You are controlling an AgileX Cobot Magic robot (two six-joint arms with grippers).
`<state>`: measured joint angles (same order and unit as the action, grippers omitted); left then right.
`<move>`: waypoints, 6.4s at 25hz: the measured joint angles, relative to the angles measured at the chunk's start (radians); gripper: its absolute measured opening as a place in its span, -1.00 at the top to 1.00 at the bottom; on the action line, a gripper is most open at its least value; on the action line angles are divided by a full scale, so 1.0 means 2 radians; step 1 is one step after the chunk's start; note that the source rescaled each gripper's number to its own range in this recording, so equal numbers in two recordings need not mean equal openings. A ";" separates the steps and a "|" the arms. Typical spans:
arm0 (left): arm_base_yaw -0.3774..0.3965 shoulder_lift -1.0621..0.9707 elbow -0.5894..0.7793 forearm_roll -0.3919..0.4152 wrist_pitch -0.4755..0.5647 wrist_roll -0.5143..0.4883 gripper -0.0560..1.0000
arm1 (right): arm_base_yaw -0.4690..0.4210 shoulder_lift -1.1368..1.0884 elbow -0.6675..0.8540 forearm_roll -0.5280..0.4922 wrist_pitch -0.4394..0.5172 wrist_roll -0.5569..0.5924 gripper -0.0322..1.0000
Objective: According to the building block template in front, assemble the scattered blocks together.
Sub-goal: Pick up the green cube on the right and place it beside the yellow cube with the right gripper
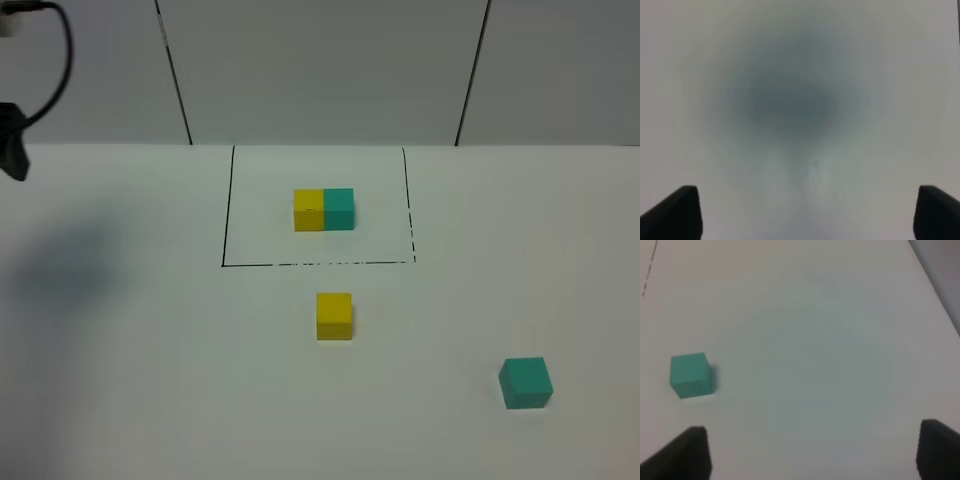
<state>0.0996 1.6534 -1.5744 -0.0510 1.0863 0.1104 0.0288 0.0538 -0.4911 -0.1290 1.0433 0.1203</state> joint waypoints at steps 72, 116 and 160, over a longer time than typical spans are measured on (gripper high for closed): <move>-0.051 -0.829 0.535 0.018 -0.028 -0.070 -0.32 | 0.000 0.000 0.000 0.000 0.000 0.000 -0.36; -0.051 -0.829 0.535 0.018 -0.028 -0.070 -0.31 | 0.000 0.000 0.000 0.000 0.000 0.000 -0.36; -0.051 -0.829 0.535 0.018 -0.028 -0.070 -0.30 | 0.000 0.219 -0.058 0.101 -0.047 -0.048 -0.99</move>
<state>-0.0031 -0.0045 -0.5050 -0.0152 1.0299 -0.0302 0.0288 0.4909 -0.6063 0.0720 0.9500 0.0235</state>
